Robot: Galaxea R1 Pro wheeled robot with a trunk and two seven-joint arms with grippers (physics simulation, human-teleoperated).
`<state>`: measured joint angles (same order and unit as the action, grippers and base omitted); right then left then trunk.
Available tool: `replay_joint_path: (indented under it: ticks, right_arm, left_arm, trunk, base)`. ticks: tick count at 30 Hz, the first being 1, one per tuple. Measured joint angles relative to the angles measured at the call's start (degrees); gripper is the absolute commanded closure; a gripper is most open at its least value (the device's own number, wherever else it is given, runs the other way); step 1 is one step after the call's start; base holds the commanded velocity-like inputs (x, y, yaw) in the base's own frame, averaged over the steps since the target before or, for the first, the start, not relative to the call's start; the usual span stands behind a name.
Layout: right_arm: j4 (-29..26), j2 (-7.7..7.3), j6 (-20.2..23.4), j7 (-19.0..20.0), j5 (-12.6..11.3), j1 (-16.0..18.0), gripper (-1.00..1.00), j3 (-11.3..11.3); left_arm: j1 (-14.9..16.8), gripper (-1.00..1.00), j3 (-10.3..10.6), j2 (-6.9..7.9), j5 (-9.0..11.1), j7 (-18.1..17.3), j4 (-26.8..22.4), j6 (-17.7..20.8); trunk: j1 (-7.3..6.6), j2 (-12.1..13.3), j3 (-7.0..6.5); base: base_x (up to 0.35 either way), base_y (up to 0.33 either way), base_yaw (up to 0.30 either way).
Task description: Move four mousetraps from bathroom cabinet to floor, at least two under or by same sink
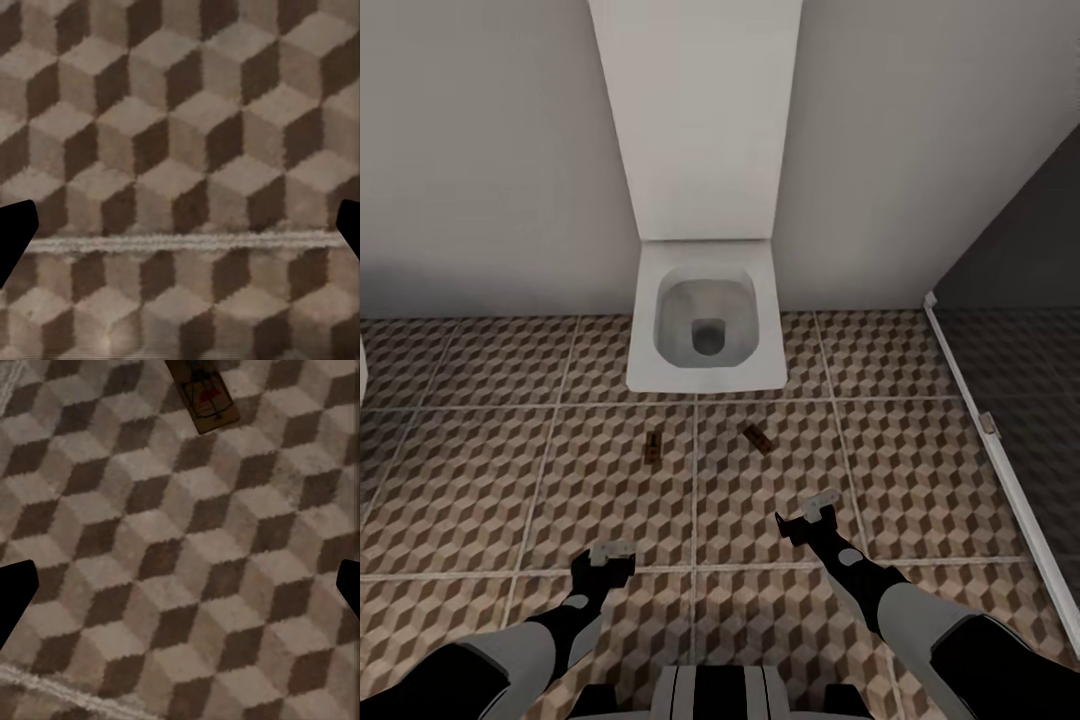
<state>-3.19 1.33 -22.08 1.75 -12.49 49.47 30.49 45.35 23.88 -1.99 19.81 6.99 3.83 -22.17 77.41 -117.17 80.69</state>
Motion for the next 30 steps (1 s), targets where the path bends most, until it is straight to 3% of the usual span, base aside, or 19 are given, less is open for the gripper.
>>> replay_joint_path:
  ticks: [30]
  right_arm:
    - [0.09, 0.05, -0.01, 0.00, -0.01, -0.11, -1.00, 0.00]
  left_arm:
    - [-1.37, -1.00, 0.01, 0.55, 0.01, 0.00, 0.06, 0.00]
  trunk:
    - [-6.59, 12.03, -8.17]
  base:
    - [0.000, 0.000, 0.000]
